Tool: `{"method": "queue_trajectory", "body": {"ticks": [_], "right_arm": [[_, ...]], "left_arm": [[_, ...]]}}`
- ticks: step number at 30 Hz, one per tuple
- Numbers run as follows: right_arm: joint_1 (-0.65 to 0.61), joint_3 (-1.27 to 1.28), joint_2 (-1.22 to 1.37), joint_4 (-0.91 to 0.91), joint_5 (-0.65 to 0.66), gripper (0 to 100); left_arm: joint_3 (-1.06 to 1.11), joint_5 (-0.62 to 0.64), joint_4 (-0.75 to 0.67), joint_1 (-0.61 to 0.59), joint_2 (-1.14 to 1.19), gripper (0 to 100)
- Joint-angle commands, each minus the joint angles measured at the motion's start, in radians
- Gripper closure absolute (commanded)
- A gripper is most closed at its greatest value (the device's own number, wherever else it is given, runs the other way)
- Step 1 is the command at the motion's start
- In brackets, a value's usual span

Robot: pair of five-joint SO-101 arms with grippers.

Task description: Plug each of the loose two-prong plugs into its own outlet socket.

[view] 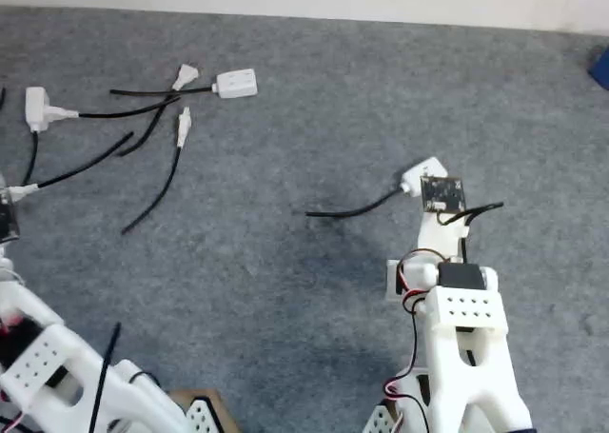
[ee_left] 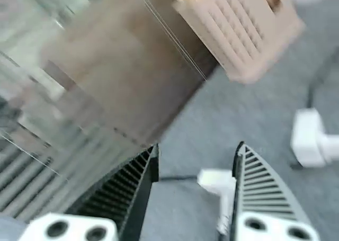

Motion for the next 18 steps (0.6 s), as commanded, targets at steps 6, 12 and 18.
{"method": "queue_trajectory", "body": {"ticks": [6, 12, 18], "right_arm": [[0.010, -0.004, -0.004, -0.007, -0.002, 64.1], [0.067, -0.015, -0.007, -0.007, -0.006, 64.1], [0.213, -0.246, -0.005, 0.035, -0.002, 64.1]], "left_arm": [[0.062, 0.031, 0.003, 0.143, -0.016, 77], [-0.114, 0.262, 0.364, 0.367, 0.007, 77], [-0.521, 0.301, 0.931, 0.682, 0.223, 77]]}}
